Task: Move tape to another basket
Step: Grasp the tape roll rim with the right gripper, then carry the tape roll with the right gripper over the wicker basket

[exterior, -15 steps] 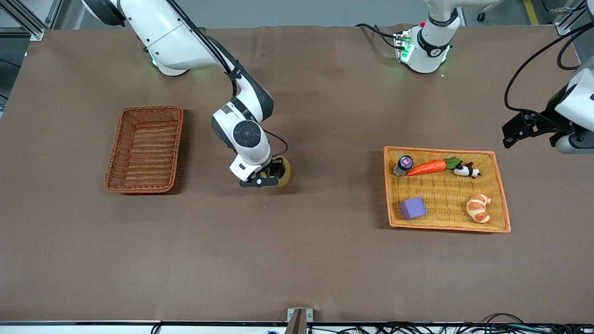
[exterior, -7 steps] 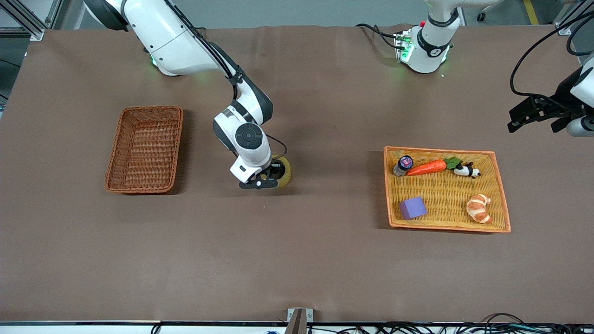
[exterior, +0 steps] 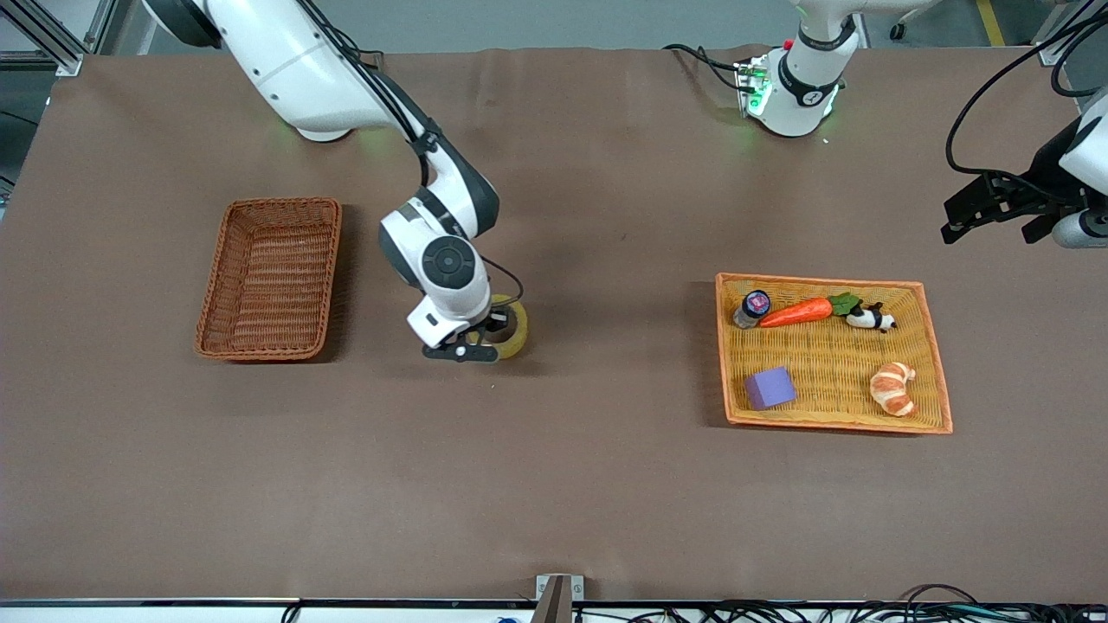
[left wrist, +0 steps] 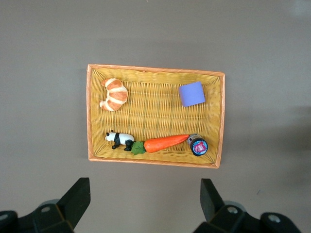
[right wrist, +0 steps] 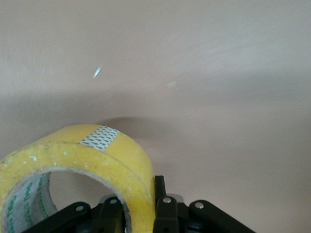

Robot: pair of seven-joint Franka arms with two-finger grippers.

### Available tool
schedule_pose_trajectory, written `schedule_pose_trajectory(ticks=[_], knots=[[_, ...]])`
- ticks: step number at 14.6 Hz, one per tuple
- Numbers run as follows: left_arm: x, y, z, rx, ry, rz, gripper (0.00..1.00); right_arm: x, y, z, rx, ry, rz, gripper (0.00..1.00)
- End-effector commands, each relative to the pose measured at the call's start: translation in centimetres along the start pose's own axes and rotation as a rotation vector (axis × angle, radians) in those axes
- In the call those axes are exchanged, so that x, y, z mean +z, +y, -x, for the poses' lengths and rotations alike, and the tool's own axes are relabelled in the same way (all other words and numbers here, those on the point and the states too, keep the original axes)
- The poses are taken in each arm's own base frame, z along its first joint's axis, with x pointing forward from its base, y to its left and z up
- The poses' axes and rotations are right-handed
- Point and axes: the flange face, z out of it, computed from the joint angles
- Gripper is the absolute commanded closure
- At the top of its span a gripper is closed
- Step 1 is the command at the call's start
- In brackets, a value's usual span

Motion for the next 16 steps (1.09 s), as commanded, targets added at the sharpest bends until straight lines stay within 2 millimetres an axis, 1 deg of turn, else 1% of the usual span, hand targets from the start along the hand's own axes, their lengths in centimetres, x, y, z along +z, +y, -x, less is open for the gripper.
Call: schedule_pose_trajectory(ticks=[1,3,5,6,7,8,9,10,11,13,15,16], knots=[[-0.4,-0.1,0.3,-0.010,0.020,0.021,0.00,-8.9,6.1,-0.5,0.028,0.007,0.029,1.00],[-0.3,0.1,0.2,-0.007,0.022,0.022,0.00,-13.0,11.8,-1.2,-0.006,-0.033,0.057,1.00],[-0.4,0.1,0.2,-0.007,0.026,0.023,0.00,-15.6,17.4,-1.9,-0.030,-0.072,0.056,1.00],[-0.4,0.2,0.2,-0.006,0.026,0.023,0.00,-17.0,20.9,-2.4,-0.050,-0.078,0.056,1.00],[-0.4,0.1,0.2,-0.007,0.026,0.023,0.00,-17.6,24.3,-3.0,-0.075,-0.088,0.058,1.00],[-0.4,0.2,0.2,-0.006,0.026,0.023,0.00,-17.9,27.6,-3.4,-0.109,-0.100,0.060,1.00],[-0.3,0.2,0.2,-0.006,0.023,0.023,0.00,-17.9,30.3,-3.6,-0.140,-0.113,0.045,1.00],[-0.2,0.2,0.1,-0.006,0.022,0.023,0.00,-17.5,33.7,-3.6,-0.153,-0.126,0.009,1.00],[0.2,0.3,0.0,-0.003,0.016,0.022,0.00,-17.1,36.2,-3.5,-0.167,-0.137,-0.013,1.00],[0.4,0.5,-0.1,-0.002,0.012,0.022,0.00,-15.6,40.3,-2.8,-0.197,-0.149,-0.028,1.00],[0.3,0.6,-0.1,0.000,0.012,0.022,0.00,-13.0,43.9,-1.2,-0.230,-0.123,-0.047,1.00],[0.4,0.7,0.0,0.006,0.009,0.022,0.00,-11.2,45.6,-0.2,-0.244,-0.105,-0.057,1.00]])
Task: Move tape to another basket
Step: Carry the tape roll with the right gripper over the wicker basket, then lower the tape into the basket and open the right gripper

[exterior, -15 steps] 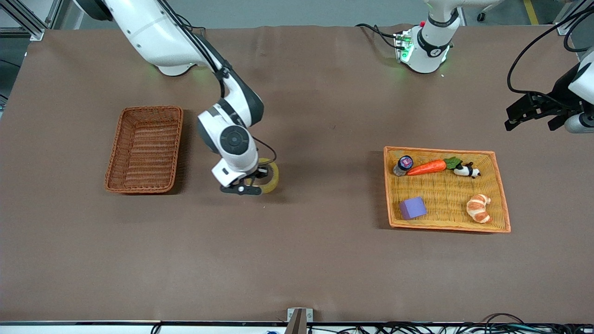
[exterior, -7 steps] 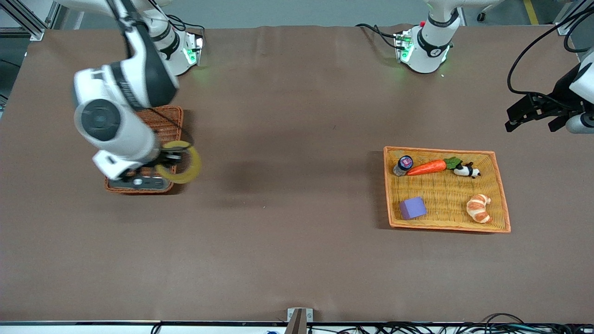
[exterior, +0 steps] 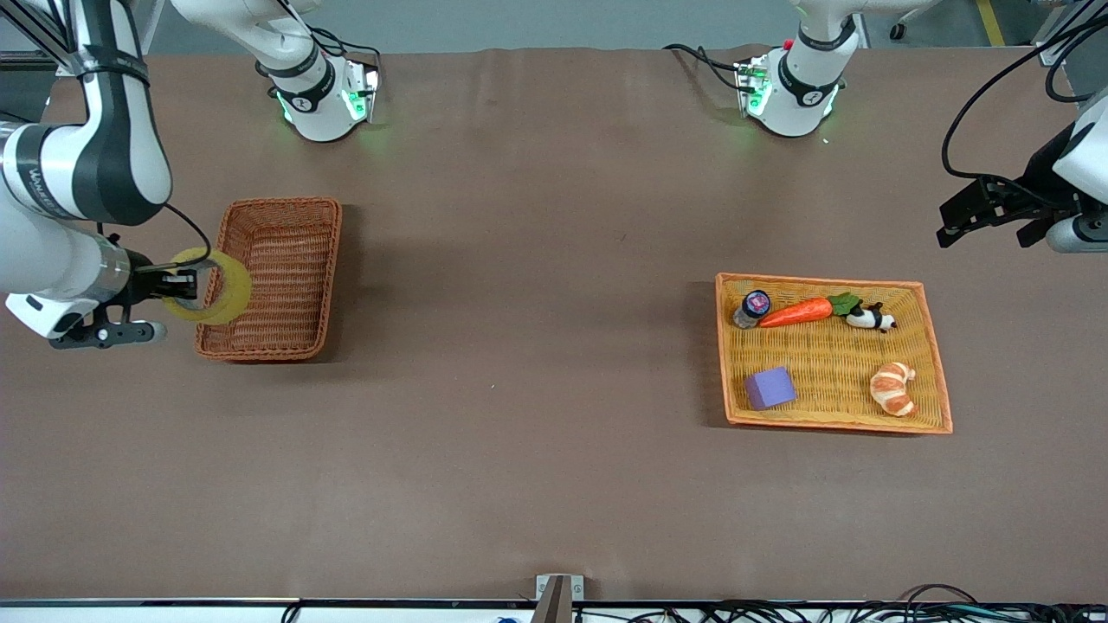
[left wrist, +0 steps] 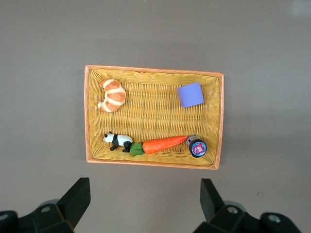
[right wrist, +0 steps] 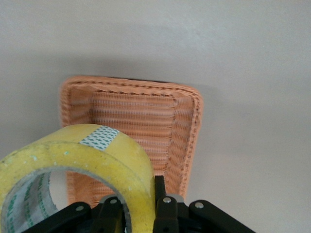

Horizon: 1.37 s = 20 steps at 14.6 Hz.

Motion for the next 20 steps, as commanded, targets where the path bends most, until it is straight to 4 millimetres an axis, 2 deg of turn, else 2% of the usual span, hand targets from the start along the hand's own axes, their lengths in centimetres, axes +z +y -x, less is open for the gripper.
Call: schedule_pose_trajectory(ticks=[1,3,4,6,9,11,13,15,19,20], knots=[[-0.3,0.2,0.3,0.006,0.008,0.019,0.00,4.5,3.3,4.5,-0.047,0.063,-0.041,1.00],[-0.5,0.1,0.3,0.012,0.008,0.019,0.00,8.3,3.8,5.9,-0.046,0.075,-0.048,1.00],[-0.4,0.1,0.3,0.012,0.007,0.019,0.00,9.9,3.1,6.5,-0.052,0.084,-0.051,0.99],[-0.3,0.1,0.3,0.011,0.005,0.019,0.00,11.9,2.3,7.1,-0.056,0.087,-0.053,0.99],[0.0,0.0,0.2,0.011,0.001,0.013,0.00,15.4,-0.5,8.0,-0.053,0.123,-0.085,0.98],[0.0,0.1,0.2,0.013,0.001,0.011,0.00,17.9,-1.4,8.8,-0.054,0.158,-0.069,0.98],[0.2,0.1,0.0,0.014,-0.004,0.010,0.00,19.1,-2.3,9.1,-0.067,0.179,-0.052,0.96],[-0.1,0.2,-0.1,0.016,0.004,0.011,0.00,19.7,-2.4,9.2,-0.066,0.167,-0.052,0.93],[-0.4,0.4,-0.1,0.022,0.010,0.010,0.00,22.3,-3.1,9.7,-0.067,0.144,-0.042,0.83],[-0.4,0.4,-0.1,0.022,0.010,0.010,0.00,22.3,-3.3,9.6,-0.065,0.143,-0.044,0.69]])
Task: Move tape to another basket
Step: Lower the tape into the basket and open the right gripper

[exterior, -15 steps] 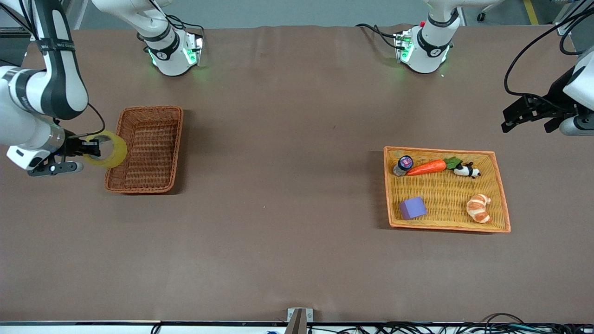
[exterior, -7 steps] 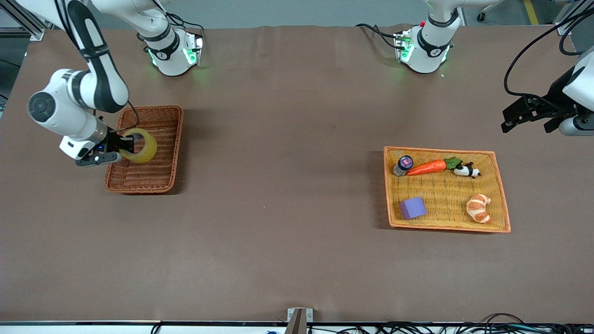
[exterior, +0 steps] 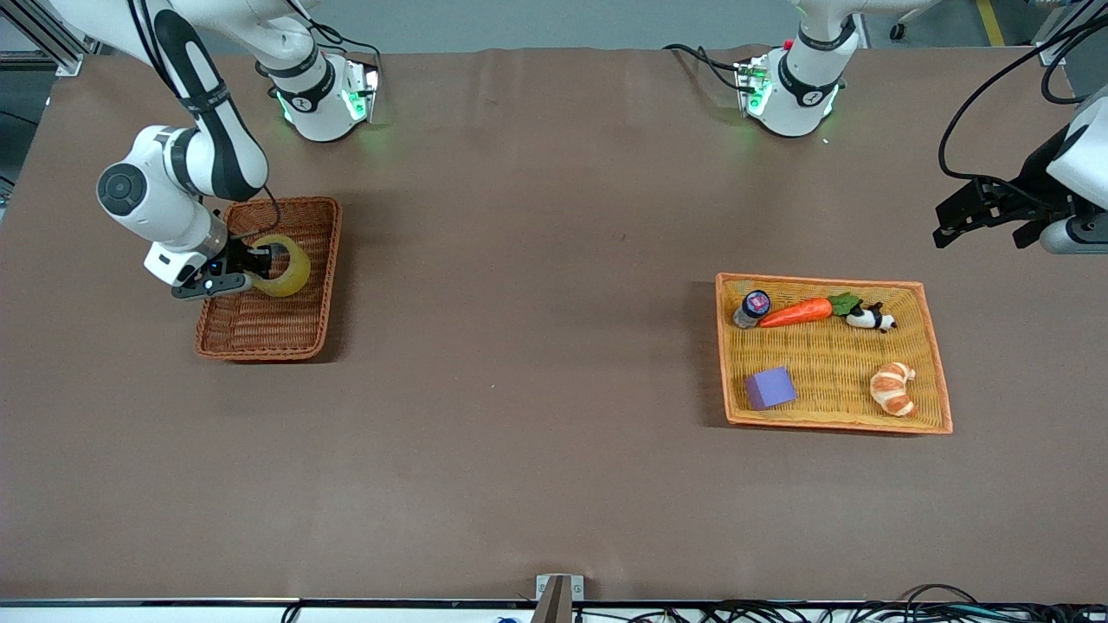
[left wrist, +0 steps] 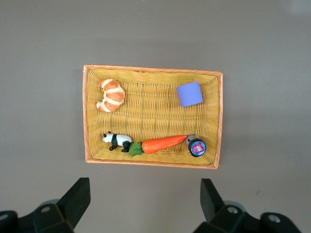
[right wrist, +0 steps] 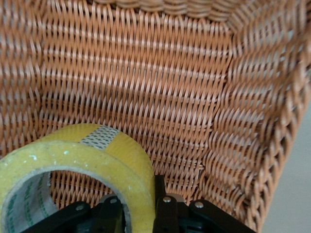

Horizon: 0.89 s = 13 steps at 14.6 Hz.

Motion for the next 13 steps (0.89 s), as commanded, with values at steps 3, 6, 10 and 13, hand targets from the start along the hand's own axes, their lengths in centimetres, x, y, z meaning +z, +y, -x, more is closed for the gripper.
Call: schedule_pose_trajectory(ticks=[3,6,10,13], knots=[[-0.8,0.3,-0.2,0.013,0.018,0.008,0.00,-0.2,-0.5,-0.1,0.024,0.017,-0.014,0.00],[-0.3,0.2,-0.6,0.013,0.012,0.009,0.00,-4.9,0.2,-2.5,0.035,-0.023,-0.059,0.00],[-0.4,0.3,-0.5,0.016,0.014,0.009,0.00,-18.4,1.7,-8.0,0.127,-0.079,-0.093,0.00],[-0.8,0.3,-0.5,0.014,0.018,0.009,0.00,-26.2,1.7,-10.3,0.211,-0.005,-0.069,0.00]])
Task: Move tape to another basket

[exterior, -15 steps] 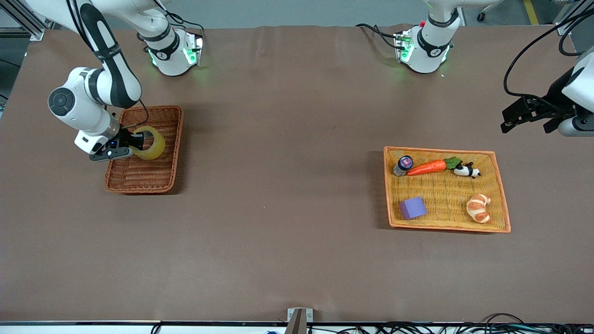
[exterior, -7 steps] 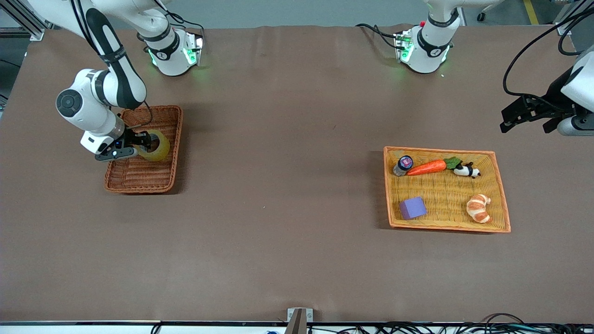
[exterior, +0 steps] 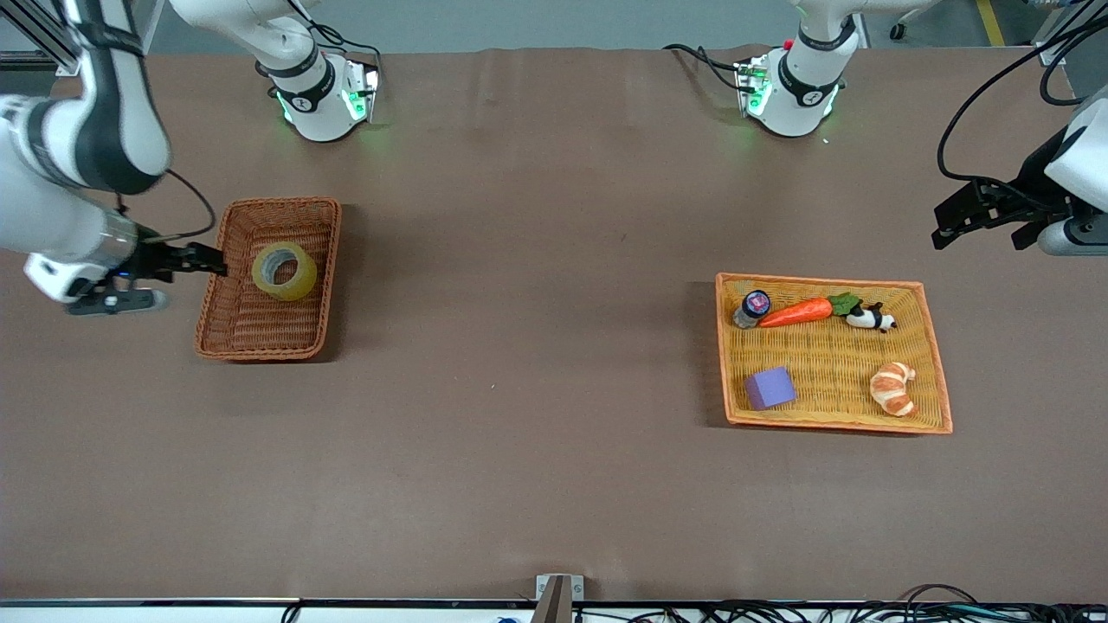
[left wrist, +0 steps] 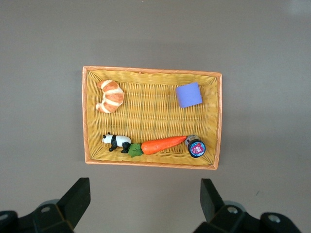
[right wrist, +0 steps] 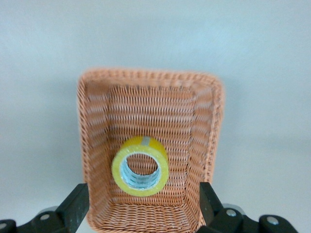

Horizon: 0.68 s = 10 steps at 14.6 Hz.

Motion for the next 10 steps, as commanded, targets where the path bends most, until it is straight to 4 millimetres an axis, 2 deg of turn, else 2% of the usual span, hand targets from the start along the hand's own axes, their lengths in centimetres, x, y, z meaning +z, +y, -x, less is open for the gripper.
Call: schedule_pose_trajectory(ticks=[1,3,6,10], knots=[[-0.8,0.1,-0.3,0.010,0.016,0.008,0.00,-5.3,-1.3,-1.7,0.107,0.057,0.006,0.00],[-0.8,0.1,-0.3,0.012,0.016,0.008,0.00,-9.2,-2.0,-2.1,0.189,0.105,0.003,0.00],[-0.7,0.2,-0.4,0.012,0.015,0.007,0.00,-14.0,-2.2,-1.8,0.209,0.146,0.000,0.00],[-1.2,0.2,-0.4,0.012,0.024,0.009,0.00,-20.6,-3.0,0.0,0.196,0.144,0.001,0.00]])
